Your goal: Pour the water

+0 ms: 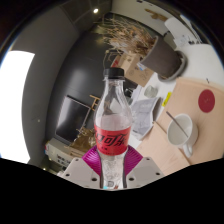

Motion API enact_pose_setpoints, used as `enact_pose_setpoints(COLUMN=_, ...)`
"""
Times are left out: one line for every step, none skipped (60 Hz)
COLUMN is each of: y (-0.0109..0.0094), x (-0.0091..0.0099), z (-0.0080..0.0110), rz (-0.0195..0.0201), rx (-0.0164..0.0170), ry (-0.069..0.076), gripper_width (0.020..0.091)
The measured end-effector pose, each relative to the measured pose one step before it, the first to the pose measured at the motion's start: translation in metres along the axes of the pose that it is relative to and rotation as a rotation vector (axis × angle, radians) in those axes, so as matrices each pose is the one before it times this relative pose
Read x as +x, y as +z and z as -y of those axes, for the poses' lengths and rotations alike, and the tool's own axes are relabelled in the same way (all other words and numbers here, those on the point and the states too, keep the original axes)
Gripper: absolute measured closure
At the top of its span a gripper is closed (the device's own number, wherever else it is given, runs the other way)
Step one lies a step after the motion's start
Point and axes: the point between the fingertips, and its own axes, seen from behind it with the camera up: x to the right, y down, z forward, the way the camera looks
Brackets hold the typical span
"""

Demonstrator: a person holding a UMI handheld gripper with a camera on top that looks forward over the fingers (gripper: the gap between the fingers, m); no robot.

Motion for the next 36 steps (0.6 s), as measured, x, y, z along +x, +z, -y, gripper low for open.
enact_pose_setpoints(y=-0.00341, x=-0.00329, z=0.00820, rz=-0.00235, rx=0.01301, ry=-0.0538, gripper_width=0.0855)
enact_pose_setpoints(y=-0.00695, x=0.00138, z=0.01274, rz=0.00996, rx=0.01256, ry=-0.0449, gripper_width=0.0856)
enact_pose_setpoints(y=-0.00269, x=-0.00311, z=0.00743, rz=-0.00616, rx=0.01290, ry=-0.0524, gripper_width=0.0855)
enact_pose_setpoints(y=-0.00174, x=-0.00146, z=0.00966, rz=-0.00886, rx=0.01243, ry=-0.0490, gripper_width=0.0856)
enact_pose_setpoints(y=-0.00333, x=-0.00043, z=0.00930, rz=-0.00386, rx=0.01207, ry=-0.0472, gripper_width=0.0857)
enact_pose_setpoints(y=-0.00299, x=0.00042, z=0.00874, rz=-0.00496, rx=0.01057, ry=-0.0473, gripper_width=0.0855)
enact_pose_setpoints(y=-0.00305, x=0.00151, z=0.00902, rz=-0.00674, rx=0.01002, ry=-0.0469, gripper_width=0.0855)
enact_pose_setpoints(y=-0.00272, x=0.00311, z=0.00848, rz=-0.00703, rx=0.00889, ry=-0.0450, gripper_width=0.0856)
enact_pose_setpoints(y=-0.00261, x=0.00378, z=0.00763, rz=-0.00753, rx=0.00835, ry=-0.0433, gripper_width=0.0855)
enact_pose_setpoints(y=-0.00273, x=0.00429, z=0.00775, rz=-0.00701, rx=0.00915, ry=-0.0398, gripper_width=0.0855)
enact_pose_setpoints(y=-0.00612, x=0.00714, z=0.00619, rz=-0.00212, rx=0.01447, ry=-0.0395, gripper_width=0.0854)
enact_pose_setpoints(y=-0.00177, x=0.00674, z=0.00674, rz=-0.01093, rx=0.00688, ry=-0.0377, gripper_width=0.0855)
enact_pose_setpoints(y=0.00147, x=0.00844, z=0.00716, rz=-0.01744, rx=0.00483, ry=-0.0382, gripper_width=0.0855)
enact_pose_setpoints(y=-0.00094, x=0.00912, z=0.00534, rz=-0.01660, rx=0.00445, ry=-0.0395, gripper_width=0.0855)
enact_pose_setpoints(y=-0.00062, x=0.01009, z=0.00462, rz=-0.01725, rx=0.00430, ry=-0.0387, gripper_width=0.0855)
enact_pose_setpoints(y=-0.00034, x=0.01051, z=0.00379, rz=-0.01757, rx=0.00420, ry=-0.0381, gripper_width=0.0855)
enact_pose_setpoints(y=-0.00068, x=0.01028, z=0.00300, rz=-0.01729, rx=0.00254, ry=-0.0380, gripper_width=0.0855)
enact_pose_setpoints(y=0.00042, x=0.01095, z=0.00135, rz=-0.01717, rx=0.00155, ry=-0.0370, gripper_width=0.0855)
enact_pose_setpoints(y=-0.00213, x=0.01048, z=-0.00087, rz=-0.01437, rx=0.00200, ry=-0.0362, gripper_width=0.0854)
enact_pose_setpoints(y=0.00076, x=0.01006, z=-0.00072, rz=-0.01446, rx=-0.00323, ry=-0.0338, gripper_width=0.0853)
enact_pose_setpoints(y=-0.00111, x=0.01014, z=-0.00580, rz=-0.01012, rx=0.00119, ry=-0.0337, gripper_width=0.0853)
enact_pose_setpoints(y=0.00212, x=0.00901, z=-0.00224, rz=-0.01122, rx=-0.00629, ry=-0.0328, gripper_width=0.0853)
enact_pose_setpoints(y=0.00499, x=0.00988, z=-0.00186, rz=-0.01008, rx=-0.00728, ry=-0.0296, gripper_width=0.0854)
enact_pose_setpoints(y=0.00221, x=0.00824, z=-0.00374, rz=-0.01029, rx=-0.00653, ry=-0.0292, gripper_width=0.0853)
enact_pose_setpoints(y=0.00250, x=0.00762, z=-0.00487, rz=-0.00878, rx=-0.00799, ry=-0.0260, gripper_width=0.0853)
enact_pose_setpoints(y=0.00271, x=0.00692, z=-0.00591, rz=-0.00659, rx=-0.00913, ry=-0.0238, gripper_width=0.0854)
enact_pose_setpoints(y=0.00270, x=0.00617, z=-0.00644, rz=-0.00456, rx=-0.01038, ry=-0.0212, gripper_width=0.0854)
enact_pose_setpoints(y=0.00269, x=0.00517, z=-0.00658, rz=-0.00347, rx=-0.00986, ry=-0.0192, gripper_width=0.0853)
enact_pose_setpoints(y=0.00268, x=0.00469, z=-0.00721, rz=-0.00210, rx=-0.01001, ry=-0.0158, gripper_width=0.0854)
enact_pose_setpoints(y=0.00114, x=0.00451, z=-0.01122, rz=-0.00163, rx=-0.00447, ry=-0.0141, gripper_width=0.0853)
enact_pose_setpoints(y=0.00250, x=0.00366, z=-0.00728, rz=-0.00137, rx=-0.01135, ry=-0.0095, gripper_width=0.0855)
enact_pose_setpoints(y=0.00099, x=0.00416, z=-0.00685, rz=0.00070, rx=-0.01010, ry=-0.0092, gripper_width=0.0854)
enact_pose_setpoints(y=0.00268, x=0.00241, z=-0.00666, rz=0.00235, rx=-0.00933, ry=-0.0082, gripper_width=0.0853)
enact_pose_setpoints(y=0.00243, x=0.00163, z=-0.00674, rz=0.00470, rx=-0.00896, ry=-0.0063, gripper_width=0.0854)
enact_pose_setpoints(y=0.00246, x=0.00104, z=-0.00675, rz=0.00622, rx=-0.00864, ry=-0.0041, gripper_width=0.0854)
enact_pose_setpoints(y=0.00266, x=0.00084, z=-0.00640, rz=0.00659, rx=-0.00723, ry=-0.0026, gripper_width=0.0854)
